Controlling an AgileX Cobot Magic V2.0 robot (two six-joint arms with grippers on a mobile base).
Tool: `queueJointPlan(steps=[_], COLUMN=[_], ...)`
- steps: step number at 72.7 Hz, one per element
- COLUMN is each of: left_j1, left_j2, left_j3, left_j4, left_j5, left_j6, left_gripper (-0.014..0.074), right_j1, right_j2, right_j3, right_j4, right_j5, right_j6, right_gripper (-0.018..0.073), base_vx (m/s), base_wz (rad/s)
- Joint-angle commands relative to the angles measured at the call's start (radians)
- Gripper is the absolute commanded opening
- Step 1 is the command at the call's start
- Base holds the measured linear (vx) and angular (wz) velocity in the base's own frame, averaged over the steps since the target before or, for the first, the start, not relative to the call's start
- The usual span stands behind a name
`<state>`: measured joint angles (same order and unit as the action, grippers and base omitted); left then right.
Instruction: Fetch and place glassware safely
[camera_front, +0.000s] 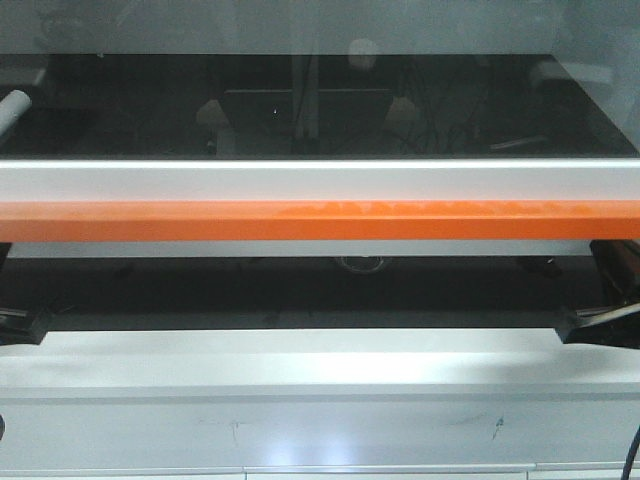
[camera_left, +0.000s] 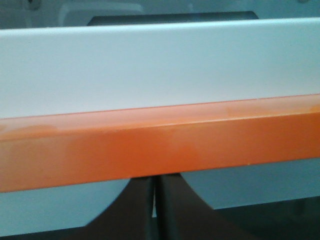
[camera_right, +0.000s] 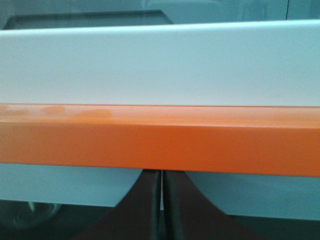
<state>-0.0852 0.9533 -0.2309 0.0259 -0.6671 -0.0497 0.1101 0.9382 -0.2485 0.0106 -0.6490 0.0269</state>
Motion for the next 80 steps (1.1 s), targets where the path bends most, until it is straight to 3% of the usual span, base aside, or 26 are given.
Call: queueJointPlan(steps=[1,13,29,58,80], left_j1=[0.000,0.000,0.000,0.000,0.000], left_j2=[-0.044,-0.065,-0.110,-0.221,-0.382], left_j3=[-0.062,-0.069,-0.180,-0.249,-0.249], left_j4=[-0.026,-0.026,-0.017,0.002,0.009], left_j5=[-0.252,-0.232,-0.051,0.112,0.414], left_j6=[-0.013,-0.013,-0.013,-0.024,-0.022], left_gripper=[-0.0007,-0.0007,-0.0007,-0.0007,-0.0007], right_j1=[-0.001,-0.001,-0.001,-0.001,-0.001], right_j2=[-0.026,-0.036,-0.093,-0.213,-0.379], right_j3=[-0.063,-0.098,-0.195,-0.244,-0.244], right_j4=[0.008,0.000,-0.011,-0.011,-0.011], right_j5=[-0.216,-0.173,-0.051,0.130,0.439], right_j6=[-0.007,-0.006,-0.007,-0.007,-0.007], right_gripper=[-0.0001,-0.0001,-0.0001,-0.0001,-0.0001], base_vx=[0.00,0.00,0.00,0.00,0.00], base_wz=[0.00,0.00,0.00,0.00,0.00])
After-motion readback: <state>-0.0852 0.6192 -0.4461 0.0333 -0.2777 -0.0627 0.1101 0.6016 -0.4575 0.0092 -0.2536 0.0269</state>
